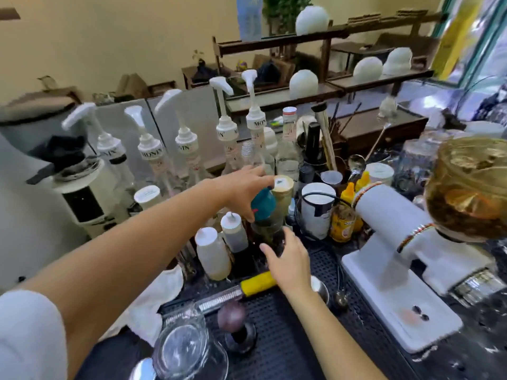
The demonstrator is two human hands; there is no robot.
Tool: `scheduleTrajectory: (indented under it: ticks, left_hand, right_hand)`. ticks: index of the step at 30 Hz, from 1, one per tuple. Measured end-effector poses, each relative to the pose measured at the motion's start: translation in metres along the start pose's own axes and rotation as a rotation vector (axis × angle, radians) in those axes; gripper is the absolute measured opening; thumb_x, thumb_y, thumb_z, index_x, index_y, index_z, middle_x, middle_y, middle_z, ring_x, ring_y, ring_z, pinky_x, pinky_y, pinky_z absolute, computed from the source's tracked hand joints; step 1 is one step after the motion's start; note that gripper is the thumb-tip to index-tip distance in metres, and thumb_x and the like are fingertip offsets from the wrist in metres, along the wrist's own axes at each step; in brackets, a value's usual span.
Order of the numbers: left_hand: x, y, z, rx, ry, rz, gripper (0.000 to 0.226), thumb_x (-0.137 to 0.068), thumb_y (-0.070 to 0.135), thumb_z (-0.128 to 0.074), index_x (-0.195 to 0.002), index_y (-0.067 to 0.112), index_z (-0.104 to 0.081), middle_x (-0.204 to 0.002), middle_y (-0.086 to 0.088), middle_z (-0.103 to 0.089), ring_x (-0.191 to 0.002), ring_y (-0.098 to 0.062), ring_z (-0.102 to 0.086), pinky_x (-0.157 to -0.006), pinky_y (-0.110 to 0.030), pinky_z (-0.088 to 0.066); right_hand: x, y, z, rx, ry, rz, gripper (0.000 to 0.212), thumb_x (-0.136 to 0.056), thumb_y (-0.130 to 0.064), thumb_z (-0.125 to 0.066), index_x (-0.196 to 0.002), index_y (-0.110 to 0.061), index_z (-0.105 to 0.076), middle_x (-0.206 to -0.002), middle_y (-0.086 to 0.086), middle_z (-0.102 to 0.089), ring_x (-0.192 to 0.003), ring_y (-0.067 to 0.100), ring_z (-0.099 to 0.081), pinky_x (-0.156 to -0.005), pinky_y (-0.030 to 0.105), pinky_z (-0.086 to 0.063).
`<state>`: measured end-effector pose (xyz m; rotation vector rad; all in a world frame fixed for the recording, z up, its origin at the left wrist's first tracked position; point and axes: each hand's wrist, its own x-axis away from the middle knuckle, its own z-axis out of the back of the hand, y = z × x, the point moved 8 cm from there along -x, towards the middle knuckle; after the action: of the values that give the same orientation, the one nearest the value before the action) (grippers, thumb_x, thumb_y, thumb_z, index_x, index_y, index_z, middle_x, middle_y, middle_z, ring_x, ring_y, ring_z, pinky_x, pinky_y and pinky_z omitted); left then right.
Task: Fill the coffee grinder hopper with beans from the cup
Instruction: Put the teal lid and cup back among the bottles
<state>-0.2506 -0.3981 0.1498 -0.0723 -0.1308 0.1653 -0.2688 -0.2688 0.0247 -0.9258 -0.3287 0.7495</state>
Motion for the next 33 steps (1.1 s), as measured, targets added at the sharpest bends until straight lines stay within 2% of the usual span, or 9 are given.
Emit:
scheduleTrajectory:
  ticks: [4,8,12,18,21,23,26,29,33]
  left_hand:
    - [-0.007,-0.01,-0.015,0.115,-0.085,0.047,0.082,-0.062,0.047,-0.083,-0.132,0.029,-0.043,-0.121,-0.005,-0.043,-0.106,-0.026,-0.04,-0.091,-0.042,-0.04]
    - [-0.012,-0.006,-0.019,0.171,-0.09,0.024,0.087,-0.062,0.056,-0.08,-0.136,0.032,-0.041,-0.121,-0.002,-0.046,-0.106,-0.023,-0.041,-0.091,-0.036,-0.038]
    - [-0.02,-0.002,-0.023,0.188,-0.092,-0.008,0.086,-0.062,0.055,-0.08,-0.136,0.031,-0.043,-0.122,-0.001,-0.049,-0.109,-0.02,-0.043,-0.089,-0.031,-0.034]
    - [-0.024,0.002,-0.029,0.193,-0.134,-0.045,0.087,-0.063,0.06,-0.076,-0.138,0.029,-0.043,-0.125,-0.003,-0.052,-0.111,-0.021,-0.044,-0.091,-0.03,-0.032]
    - [-0.02,0.0,-0.031,0.244,-0.118,-0.042,0.08,-0.072,0.066,-0.06,-0.14,0.029,-0.041,-0.132,-0.004,-0.051,-0.117,-0.021,-0.044,-0.096,-0.032,-0.031]
    - [-0.019,0.0,-0.032,0.237,-0.07,-0.039,0.061,-0.087,0.058,-0.045,-0.14,0.028,-0.041,-0.138,-0.007,-0.049,-0.122,-0.025,-0.043,-0.1,-0.034,-0.031]
    - [-0.02,0.005,-0.037,0.144,0.0,-0.064,0.042,-0.099,0.036,-0.036,-0.136,0.019,-0.046,-0.131,-0.012,-0.053,-0.114,-0.03,-0.047,-0.096,-0.035,-0.031]
    - [-0.021,0.014,-0.039,0.077,0.041,-0.13,0.035,-0.101,0.029,-0.034,-0.126,0.012,-0.051,-0.117,-0.015,-0.057,-0.101,-0.03,-0.048,-0.085,-0.027,-0.027]
    - [-0.024,0.018,-0.042,-0.012,0.021,-0.156,0.035,-0.101,0.031,-0.03,-0.118,0.01,-0.051,-0.109,-0.014,-0.058,-0.095,-0.031,-0.049,-0.084,-0.033,-0.031]
  right_hand:
    - [-0.038,0.018,-0.025,-0.041,-0.07,-0.136,0.092,-0.072,-0.042,-0.076,-0.145,-0.018,-0.025,-0.147,0.008,-0.04,-0.132,0.028,-0.039,-0.1,0.041,-0.039]
    - [-0.047,0.026,-0.033,-0.134,-0.056,-0.112,0.088,-0.067,-0.042,-0.08,-0.139,-0.023,-0.034,-0.137,0.006,-0.052,-0.124,0.029,-0.047,-0.095,0.042,-0.046]
    - [-0.048,0.029,-0.032,-0.173,-0.035,-0.093,0.085,-0.062,-0.045,-0.081,-0.134,-0.027,-0.039,-0.13,0.002,-0.058,-0.12,0.027,-0.051,-0.092,0.04,-0.047]
    - [-0.047,0.032,-0.032,-0.174,0.005,-0.062,0.088,-0.062,-0.045,-0.082,-0.136,-0.024,-0.039,-0.131,0.004,-0.057,-0.121,0.028,-0.05,-0.092,0.038,-0.045]
    - [-0.047,0.031,-0.031,-0.178,0.013,-0.046,0.087,-0.062,-0.044,-0.082,-0.135,-0.025,-0.039,-0.13,0.005,-0.058,-0.12,0.027,-0.052,-0.092,0.038,-0.046]
    - [-0.046,0.031,-0.03,-0.182,0.018,-0.038,0.085,-0.062,-0.043,-0.082,-0.134,-0.026,-0.04,-0.128,0.004,-0.06,-0.117,0.027,-0.054,-0.091,0.038,-0.048]
    - [-0.045,0.03,-0.03,-0.174,0.018,-0.03,0.082,-0.062,-0.042,-0.082,-0.132,-0.028,-0.041,-0.126,0.004,-0.061,-0.114,0.027,-0.055,-0.09,0.04,-0.05]
    - [-0.046,0.029,-0.03,-0.151,0.019,-0.016,0.082,-0.062,-0.043,-0.081,-0.132,-0.027,-0.04,-0.127,0.004,-0.059,-0.115,0.029,-0.055,-0.088,0.042,-0.05]
    - [-0.046,0.029,-0.03,-0.151,0.024,-0.003,0.083,-0.062,-0.042,-0.082,-0.133,-0.026,-0.041,-0.128,0.005,-0.059,-0.116,0.03,-0.054,-0.088,0.042,-0.05]
